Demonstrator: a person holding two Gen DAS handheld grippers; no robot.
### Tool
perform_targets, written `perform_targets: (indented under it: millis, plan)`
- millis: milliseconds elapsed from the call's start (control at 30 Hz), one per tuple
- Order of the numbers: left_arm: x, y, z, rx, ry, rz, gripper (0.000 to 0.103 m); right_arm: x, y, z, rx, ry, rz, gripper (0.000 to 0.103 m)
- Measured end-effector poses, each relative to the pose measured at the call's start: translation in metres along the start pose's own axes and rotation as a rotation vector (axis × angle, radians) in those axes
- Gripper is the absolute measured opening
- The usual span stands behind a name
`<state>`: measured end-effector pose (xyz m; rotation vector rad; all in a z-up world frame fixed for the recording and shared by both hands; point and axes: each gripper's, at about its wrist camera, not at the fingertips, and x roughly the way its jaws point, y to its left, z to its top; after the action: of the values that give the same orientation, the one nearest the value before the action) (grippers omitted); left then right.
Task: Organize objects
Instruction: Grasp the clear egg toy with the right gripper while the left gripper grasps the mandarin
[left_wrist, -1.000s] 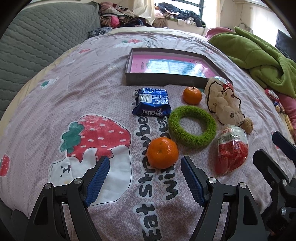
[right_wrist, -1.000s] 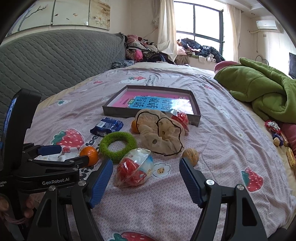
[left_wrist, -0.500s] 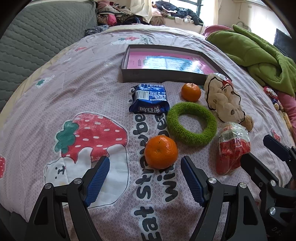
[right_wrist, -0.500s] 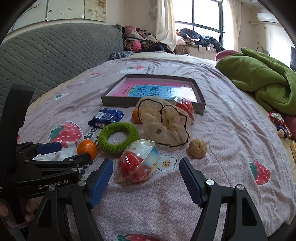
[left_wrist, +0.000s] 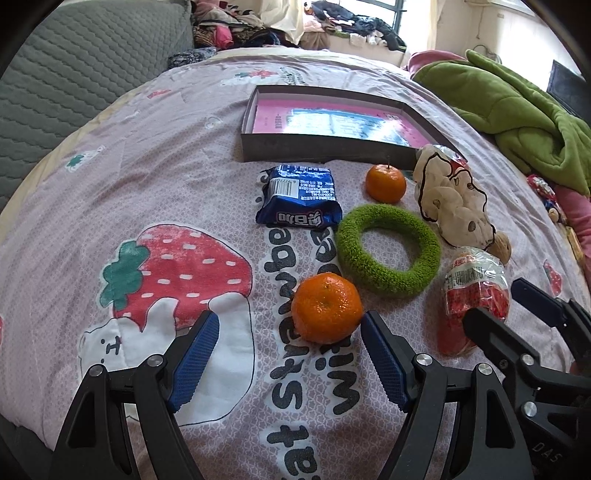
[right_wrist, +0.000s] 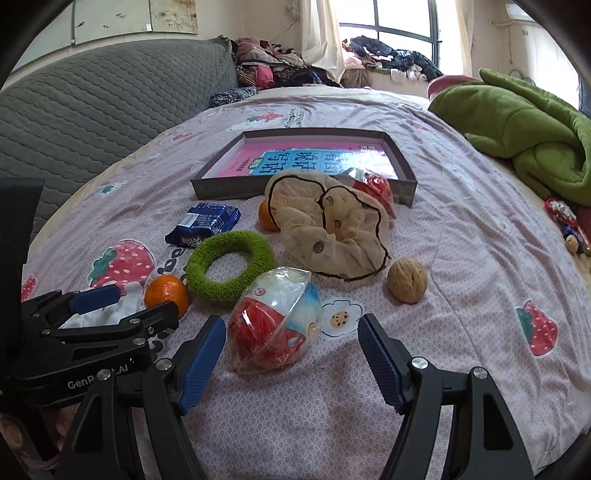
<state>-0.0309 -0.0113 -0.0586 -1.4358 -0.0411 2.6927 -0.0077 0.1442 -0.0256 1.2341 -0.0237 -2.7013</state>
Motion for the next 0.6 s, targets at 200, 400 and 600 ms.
perform_targets:
  millis: [200, 400, 600]
  plan:
    - [0.005, 0.001, 0.002, -0.004, 0.003, -0.019, 0.080, 0.014, -0.003, 0.000, 0.027, 0.038, 0.024, 0.073]
    - [0.012, -0.001, 0.003, 0.004, 0.010, -0.027, 0.080, 0.021, -0.010, 0.002, 0.073, 0.052, 0.048, 0.073]
    - [0.019, -0.005, 0.004, 0.021, 0.016, 0.001, 0.080, 0.026, -0.014, 0.002, 0.089, 0.059, 0.076, 0.069]
